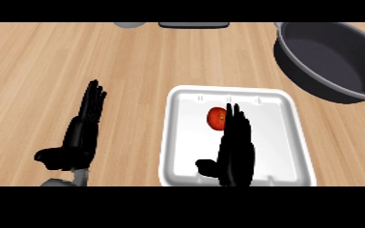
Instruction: Pick the tomato from the tray and place it in the pot
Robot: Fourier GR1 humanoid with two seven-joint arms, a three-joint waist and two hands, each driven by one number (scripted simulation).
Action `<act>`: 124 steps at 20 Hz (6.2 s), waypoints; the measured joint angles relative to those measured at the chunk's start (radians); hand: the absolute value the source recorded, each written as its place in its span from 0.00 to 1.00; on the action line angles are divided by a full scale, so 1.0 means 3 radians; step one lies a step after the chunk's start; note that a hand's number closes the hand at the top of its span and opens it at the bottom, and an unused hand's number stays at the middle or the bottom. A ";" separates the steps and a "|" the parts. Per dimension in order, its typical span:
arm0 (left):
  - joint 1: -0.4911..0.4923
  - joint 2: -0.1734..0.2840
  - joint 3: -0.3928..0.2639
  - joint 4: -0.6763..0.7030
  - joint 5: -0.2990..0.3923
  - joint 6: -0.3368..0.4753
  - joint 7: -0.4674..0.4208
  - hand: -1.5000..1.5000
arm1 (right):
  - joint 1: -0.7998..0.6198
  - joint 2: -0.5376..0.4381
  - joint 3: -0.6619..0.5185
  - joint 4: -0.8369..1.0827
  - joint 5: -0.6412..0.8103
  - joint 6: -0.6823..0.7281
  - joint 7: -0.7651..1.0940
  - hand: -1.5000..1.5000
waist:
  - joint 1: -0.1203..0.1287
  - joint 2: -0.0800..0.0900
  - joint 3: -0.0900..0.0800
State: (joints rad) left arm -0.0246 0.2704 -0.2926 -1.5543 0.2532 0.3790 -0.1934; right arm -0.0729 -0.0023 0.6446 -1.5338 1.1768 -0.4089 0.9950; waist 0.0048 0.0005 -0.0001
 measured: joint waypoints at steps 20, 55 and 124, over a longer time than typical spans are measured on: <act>-0.0002 -0.0227 0.0311 0.0036 -0.0253 -0.0280 0.0091 0.50 | -0.0458 0.0008 -0.0125 0.0713 0.0153 -0.0448 -0.0130 1.00 | -0.0011 -0.0033 -0.0007; -0.0352 -0.0402 0.0140 0.0053 -0.0438 -0.0439 0.0212 0.50 | -0.3888 -0.1176 -0.1931 0.3724 0.0487 0.0406 0.0312 1.00 | 0.0464 0.0172 -0.0005; 0.0091 -0.0406 0.0470 -0.0156 -0.0490 -0.0446 0.0234 0.50 | -0.1720 -0.1266 -0.4360 0.2588 -0.2220 -0.2268 -0.2789 0.00 | 0.0000 0.0003 0.0005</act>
State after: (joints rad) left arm 0.0028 0.1487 -0.1515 -1.6011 0.1061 0.2454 -0.1231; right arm -0.5891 -0.3820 -0.6635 -0.7575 0.5109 -1.0891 0.1584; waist 0.0047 0.0013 0.0014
